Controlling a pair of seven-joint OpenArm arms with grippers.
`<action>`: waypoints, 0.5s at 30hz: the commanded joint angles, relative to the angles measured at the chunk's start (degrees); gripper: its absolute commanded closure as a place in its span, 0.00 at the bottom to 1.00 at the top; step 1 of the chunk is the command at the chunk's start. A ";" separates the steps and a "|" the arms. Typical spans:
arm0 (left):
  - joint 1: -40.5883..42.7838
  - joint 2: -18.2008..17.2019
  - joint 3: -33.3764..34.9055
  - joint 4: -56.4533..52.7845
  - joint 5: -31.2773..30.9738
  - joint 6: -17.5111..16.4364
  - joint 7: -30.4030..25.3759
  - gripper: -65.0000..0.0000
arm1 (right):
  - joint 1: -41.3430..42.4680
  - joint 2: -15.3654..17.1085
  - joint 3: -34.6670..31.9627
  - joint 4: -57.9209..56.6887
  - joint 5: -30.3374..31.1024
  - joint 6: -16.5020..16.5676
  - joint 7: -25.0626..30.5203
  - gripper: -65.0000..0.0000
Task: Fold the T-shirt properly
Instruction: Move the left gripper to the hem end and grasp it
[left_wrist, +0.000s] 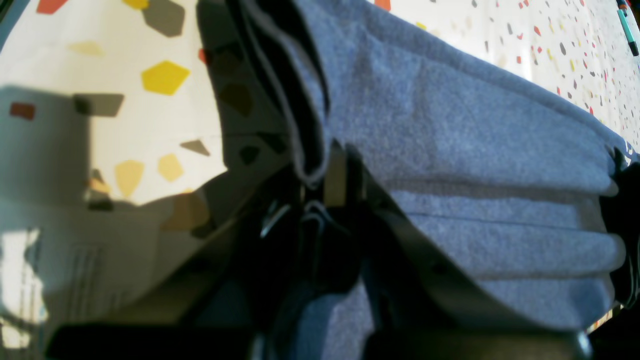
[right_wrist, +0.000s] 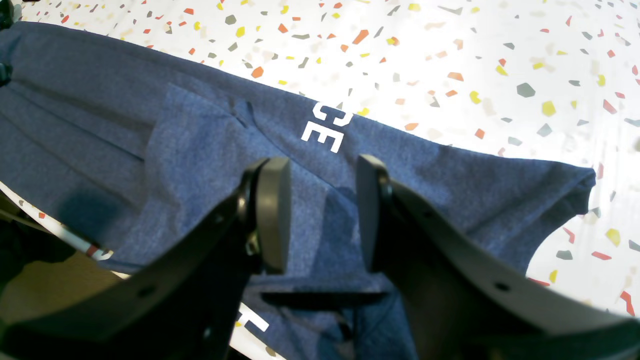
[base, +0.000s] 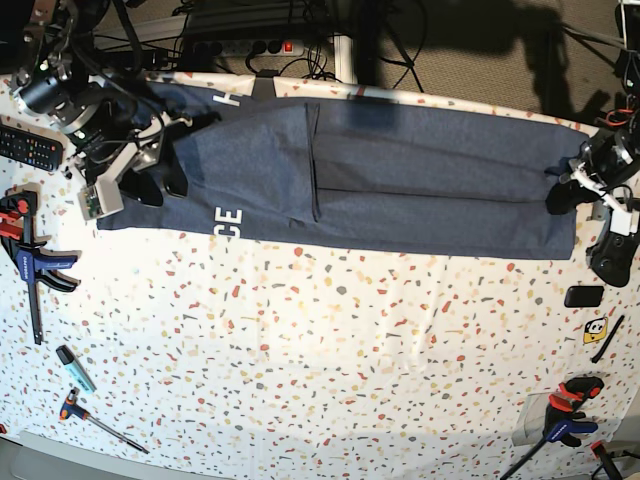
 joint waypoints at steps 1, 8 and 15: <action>-0.33 -1.70 -1.97 0.42 0.20 -0.06 0.44 1.00 | 0.28 0.66 0.28 1.07 1.36 0.65 1.16 0.66; -0.46 -4.42 -10.91 0.42 0.02 -0.06 5.68 1.00 | 0.31 0.66 0.11 1.07 1.53 0.65 1.20 0.66; -0.39 -4.02 -11.21 4.66 -13.75 -0.06 16.94 1.00 | 0.28 0.66 0.02 1.07 4.11 0.65 1.11 0.66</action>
